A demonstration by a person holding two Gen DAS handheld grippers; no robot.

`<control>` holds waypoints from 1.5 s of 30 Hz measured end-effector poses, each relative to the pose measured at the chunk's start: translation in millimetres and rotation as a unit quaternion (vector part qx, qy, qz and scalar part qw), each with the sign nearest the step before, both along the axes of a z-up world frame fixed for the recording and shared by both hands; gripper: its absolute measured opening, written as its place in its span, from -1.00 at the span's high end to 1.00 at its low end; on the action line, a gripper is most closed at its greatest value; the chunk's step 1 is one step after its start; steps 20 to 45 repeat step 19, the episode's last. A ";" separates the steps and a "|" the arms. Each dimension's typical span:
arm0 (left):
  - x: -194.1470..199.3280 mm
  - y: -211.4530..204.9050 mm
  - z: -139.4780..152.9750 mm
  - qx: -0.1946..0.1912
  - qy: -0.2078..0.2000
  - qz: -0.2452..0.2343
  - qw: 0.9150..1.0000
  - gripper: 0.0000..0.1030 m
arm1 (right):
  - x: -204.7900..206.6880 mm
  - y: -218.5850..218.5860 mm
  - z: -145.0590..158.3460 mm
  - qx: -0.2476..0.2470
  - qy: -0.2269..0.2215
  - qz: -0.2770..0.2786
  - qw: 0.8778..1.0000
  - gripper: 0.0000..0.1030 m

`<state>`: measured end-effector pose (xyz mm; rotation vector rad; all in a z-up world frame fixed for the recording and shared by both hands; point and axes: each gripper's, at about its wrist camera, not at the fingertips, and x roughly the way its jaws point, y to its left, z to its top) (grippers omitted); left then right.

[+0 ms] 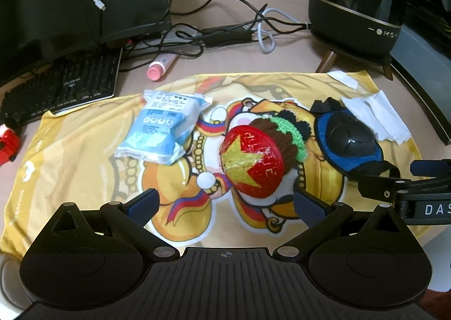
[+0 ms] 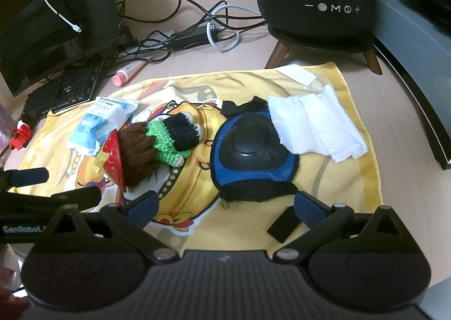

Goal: Organize soft objects

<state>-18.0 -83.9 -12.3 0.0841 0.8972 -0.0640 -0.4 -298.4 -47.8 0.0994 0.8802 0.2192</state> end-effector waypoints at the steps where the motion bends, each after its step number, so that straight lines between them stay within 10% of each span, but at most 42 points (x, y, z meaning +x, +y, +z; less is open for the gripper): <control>1: 0.2 0.7 -0.2 0.000 0.000 -0.001 1.000 -1.00 | -0.6 -0.4 0.1 0.000 0.000 -0.001 1.000 -1.00; 45: -0.5 24.0 -0.3 -0.015 0.008 -0.002 1.000 -1.00 | -27.0 9.0 4.1 0.000 0.008 -0.028 1.000 -1.00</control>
